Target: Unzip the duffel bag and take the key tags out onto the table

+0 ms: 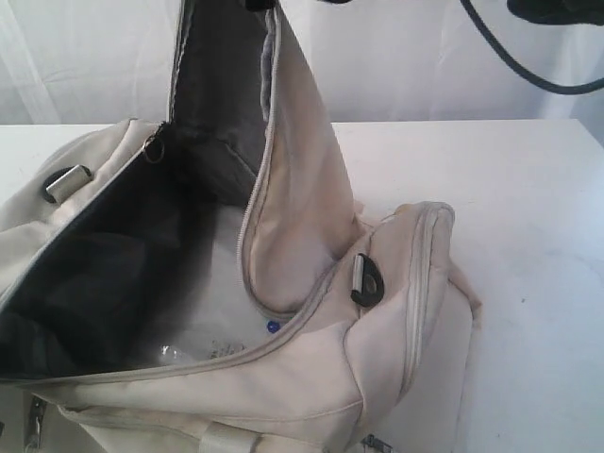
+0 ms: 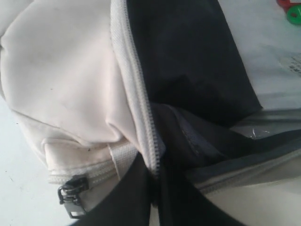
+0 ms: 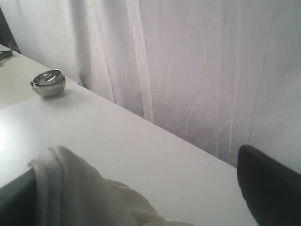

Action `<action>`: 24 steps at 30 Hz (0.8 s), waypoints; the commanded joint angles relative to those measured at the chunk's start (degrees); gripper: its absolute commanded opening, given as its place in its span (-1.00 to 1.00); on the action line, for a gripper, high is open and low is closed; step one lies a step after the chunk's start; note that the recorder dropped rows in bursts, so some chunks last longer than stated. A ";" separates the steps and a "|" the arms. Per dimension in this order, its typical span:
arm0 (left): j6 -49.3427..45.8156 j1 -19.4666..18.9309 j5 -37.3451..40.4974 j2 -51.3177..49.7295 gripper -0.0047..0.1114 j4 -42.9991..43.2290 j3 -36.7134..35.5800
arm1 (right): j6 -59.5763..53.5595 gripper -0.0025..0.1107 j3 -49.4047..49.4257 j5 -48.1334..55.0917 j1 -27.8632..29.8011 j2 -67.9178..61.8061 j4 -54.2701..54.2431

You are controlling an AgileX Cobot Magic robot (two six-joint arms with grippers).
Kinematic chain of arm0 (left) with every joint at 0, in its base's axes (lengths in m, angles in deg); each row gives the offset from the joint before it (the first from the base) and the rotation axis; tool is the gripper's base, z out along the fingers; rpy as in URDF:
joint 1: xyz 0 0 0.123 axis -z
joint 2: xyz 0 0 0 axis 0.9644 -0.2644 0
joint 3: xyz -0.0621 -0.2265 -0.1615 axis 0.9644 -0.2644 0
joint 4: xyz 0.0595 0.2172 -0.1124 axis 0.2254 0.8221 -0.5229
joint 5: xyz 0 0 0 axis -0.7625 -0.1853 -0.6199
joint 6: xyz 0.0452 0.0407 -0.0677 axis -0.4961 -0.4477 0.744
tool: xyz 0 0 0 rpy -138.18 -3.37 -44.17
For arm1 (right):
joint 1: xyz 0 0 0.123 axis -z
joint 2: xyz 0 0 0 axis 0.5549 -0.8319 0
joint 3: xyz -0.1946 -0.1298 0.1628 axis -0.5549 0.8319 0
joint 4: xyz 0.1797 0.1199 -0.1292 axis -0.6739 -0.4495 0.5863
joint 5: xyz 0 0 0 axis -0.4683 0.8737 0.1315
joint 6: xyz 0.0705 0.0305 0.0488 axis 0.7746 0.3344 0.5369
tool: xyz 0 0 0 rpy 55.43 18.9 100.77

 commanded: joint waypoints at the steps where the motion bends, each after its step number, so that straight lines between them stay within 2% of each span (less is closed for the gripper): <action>1: 0.07 -0.17 2.49 0.35 -0.92 0.25 -0.17 | -2.64 0.63 -0.91 3.07 0.64 2.74 -1.98; 5: 0.07 -0.17 2.61 0.35 -0.92 0.25 -0.17 | 1.73 0.79 -0.40 6.88 0.64 1.44 -1.98; 9: 0.07 -0.17 2.73 0.35 -0.92 0.25 -0.17 | 9.38 0.78 0.89 -0.59 0.64 -0.63 -1.98; 13: 0.07 -0.17 2.87 0.35 -0.92 0.14 -0.17 | 9.38 0.78 1.84 -8.34 0.64 -2.75 -1.98; 24: 0.07 -0.17 2.87 0.35 -0.92 0.14 -0.17 | 9.79 0.78 1.72 -7.94 0.64 -2.88 -1.98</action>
